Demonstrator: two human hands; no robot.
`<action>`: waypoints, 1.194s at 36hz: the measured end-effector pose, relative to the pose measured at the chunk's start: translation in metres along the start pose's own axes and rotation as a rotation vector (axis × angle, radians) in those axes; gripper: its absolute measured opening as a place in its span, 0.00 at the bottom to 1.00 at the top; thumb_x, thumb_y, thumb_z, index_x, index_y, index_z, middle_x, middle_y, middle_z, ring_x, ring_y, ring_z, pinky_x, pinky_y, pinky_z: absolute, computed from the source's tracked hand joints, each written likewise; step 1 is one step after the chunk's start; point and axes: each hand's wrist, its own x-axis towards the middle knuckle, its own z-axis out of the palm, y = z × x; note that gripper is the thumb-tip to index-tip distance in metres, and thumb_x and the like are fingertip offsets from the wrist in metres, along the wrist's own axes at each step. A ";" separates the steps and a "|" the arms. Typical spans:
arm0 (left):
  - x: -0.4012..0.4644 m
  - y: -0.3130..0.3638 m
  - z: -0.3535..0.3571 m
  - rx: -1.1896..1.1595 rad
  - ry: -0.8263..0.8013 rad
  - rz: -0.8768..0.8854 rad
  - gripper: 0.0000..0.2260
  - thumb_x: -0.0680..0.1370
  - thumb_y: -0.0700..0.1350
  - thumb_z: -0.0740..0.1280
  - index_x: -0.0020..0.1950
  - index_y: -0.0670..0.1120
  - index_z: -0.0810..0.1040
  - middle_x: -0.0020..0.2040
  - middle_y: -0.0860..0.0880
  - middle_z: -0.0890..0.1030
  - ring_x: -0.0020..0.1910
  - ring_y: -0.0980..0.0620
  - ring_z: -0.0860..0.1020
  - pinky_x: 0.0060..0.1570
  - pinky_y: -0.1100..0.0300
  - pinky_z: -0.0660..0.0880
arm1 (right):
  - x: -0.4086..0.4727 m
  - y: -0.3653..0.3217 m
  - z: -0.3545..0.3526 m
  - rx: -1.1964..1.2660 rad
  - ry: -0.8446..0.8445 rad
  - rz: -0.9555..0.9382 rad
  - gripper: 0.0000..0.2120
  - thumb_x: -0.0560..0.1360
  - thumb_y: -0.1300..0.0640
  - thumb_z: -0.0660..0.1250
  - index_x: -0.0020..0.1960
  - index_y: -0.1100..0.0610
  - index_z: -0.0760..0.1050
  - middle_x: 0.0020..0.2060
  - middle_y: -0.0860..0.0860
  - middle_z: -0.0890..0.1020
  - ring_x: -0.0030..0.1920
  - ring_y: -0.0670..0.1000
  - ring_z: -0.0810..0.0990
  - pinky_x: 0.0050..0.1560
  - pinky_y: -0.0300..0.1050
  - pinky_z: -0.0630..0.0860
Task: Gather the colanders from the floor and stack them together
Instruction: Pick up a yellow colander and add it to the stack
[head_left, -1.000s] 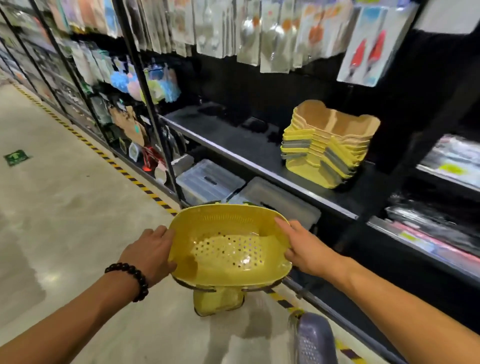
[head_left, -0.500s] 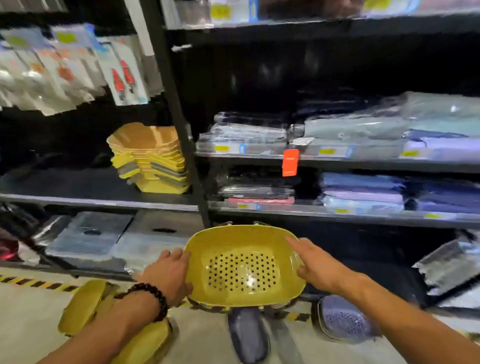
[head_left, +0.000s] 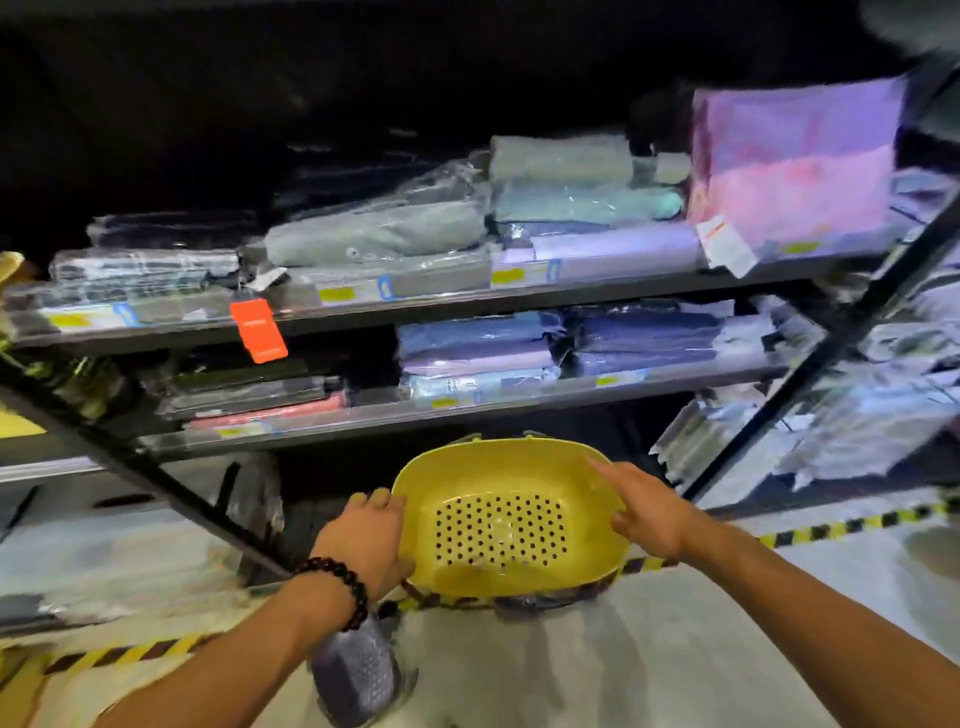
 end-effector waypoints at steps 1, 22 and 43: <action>0.008 0.006 0.004 -0.009 -0.003 0.005 0.30 0.68 0.63 0.69 0.67 0.55 0.67 0.57 0.54 0.70 0.57 0.50 0.69 0.49 0.51 0.78 | 0.002 0.009 -0.001 0.005 0.000 0.013 0.42 0.73 0.60 0.67 0.82 0.44 0.51 0.72 0.57 0.69 0.70 0.60 0.70 0.69 0.57 0.69; 0.111 0.091 0.110 -0.209 -0.108 -0.196 0.22 0.73 0.47 0.64 0.67 0.54 0.67 0.62 0.52 0.71 0.58 0.46 0.72 0.50 0.49 0.75 | 0.078 0.152 0.061 0.026 -0.066 -0.065 0.23 0.79 0.53 0.67 0.72 0.39 0.68 0.67 0.52 0.75 0.64 0.55 0.76 0.63 0.54 0.75; 0.206 0.126 0.397 -0.472 -0.096 -0.453 0.25 0.77 0.41 0.62 0.73 0.54 0.64 0.69 0.50 0.70 0.65 0.43 0.69 0.53 0.45 0.76 | 0.205 0.281 0.234 0.089 -0.183 -0.060 0.36 0.77 0.51 0.69 0.79 0.44 0.54 0.71 0.59 0.71 0.68 0.63 0.73 0.65 0.59 0.71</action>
